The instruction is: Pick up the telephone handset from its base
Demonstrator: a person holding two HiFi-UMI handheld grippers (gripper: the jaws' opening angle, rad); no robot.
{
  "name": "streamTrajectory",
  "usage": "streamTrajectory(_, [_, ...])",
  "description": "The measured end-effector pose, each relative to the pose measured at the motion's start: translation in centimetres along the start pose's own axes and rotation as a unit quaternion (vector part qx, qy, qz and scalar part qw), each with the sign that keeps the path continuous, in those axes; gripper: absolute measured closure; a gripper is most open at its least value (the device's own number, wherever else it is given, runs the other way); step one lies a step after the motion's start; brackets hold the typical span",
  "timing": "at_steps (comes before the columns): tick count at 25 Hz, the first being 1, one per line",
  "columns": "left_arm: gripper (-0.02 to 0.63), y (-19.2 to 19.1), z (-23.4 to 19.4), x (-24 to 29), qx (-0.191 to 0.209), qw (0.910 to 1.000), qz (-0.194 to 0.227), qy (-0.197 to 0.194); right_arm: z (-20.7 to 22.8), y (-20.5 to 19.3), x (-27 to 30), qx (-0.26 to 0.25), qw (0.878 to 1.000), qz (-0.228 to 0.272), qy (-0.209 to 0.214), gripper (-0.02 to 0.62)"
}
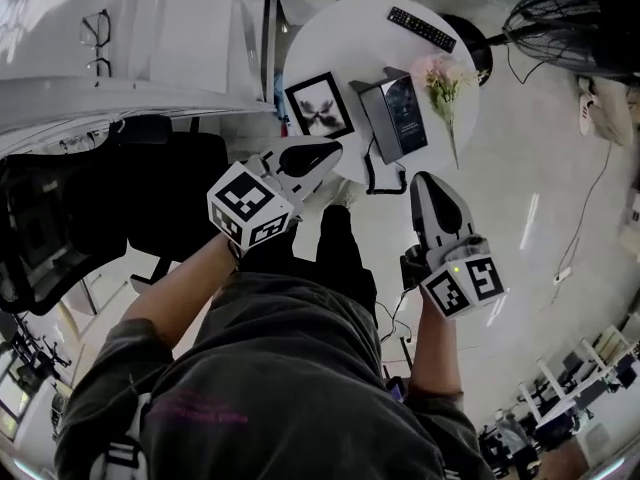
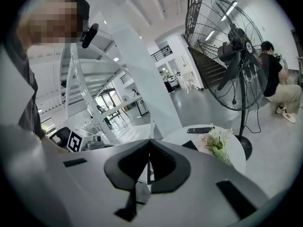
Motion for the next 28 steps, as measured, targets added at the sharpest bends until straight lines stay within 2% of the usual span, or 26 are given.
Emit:
streamTrajectory(5, [0.591, -2.9, -0.8, 2.5, -0.03, 0.9991, 0.002, 0.029, 2.7, -1.3, 0.9, 0.002, 0.999, -0.028, 0.025, 0.577])
streamTrajectory(13, [0.591, -7.2, -2.6, 6.0, -0.076, 0.9947, 0.007, 0.068, 6.9, -3.5, 1.7, 0.01, 0.997, -0.059, 0.04, 0.577])
streamTrajectory(20, [0.591, -10.9, -4.4, 8.3, -0.129, 0.9881, 0.001, 0.084, 9.6, -5.3, 2.5, 0.021, 0.996, -0.08, 0.044, 0.577])
streamTrajectory(28, [0.588, -13.6, -5.8, 9.4, -0.176, 0.9798, 0.013, 0.095, 10.8, -7.4, 3.2, 0.027, 0.993, -0.102, 0.053, 0.577])
Point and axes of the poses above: the fingertips, and each gripper's own axes: x forward along the fingers, z to its right, y out of its top, the point moved 6 cm from there along -x, backward along the fingers, and after that the axes turned 10 degrees about z, right-handed, at the moved point
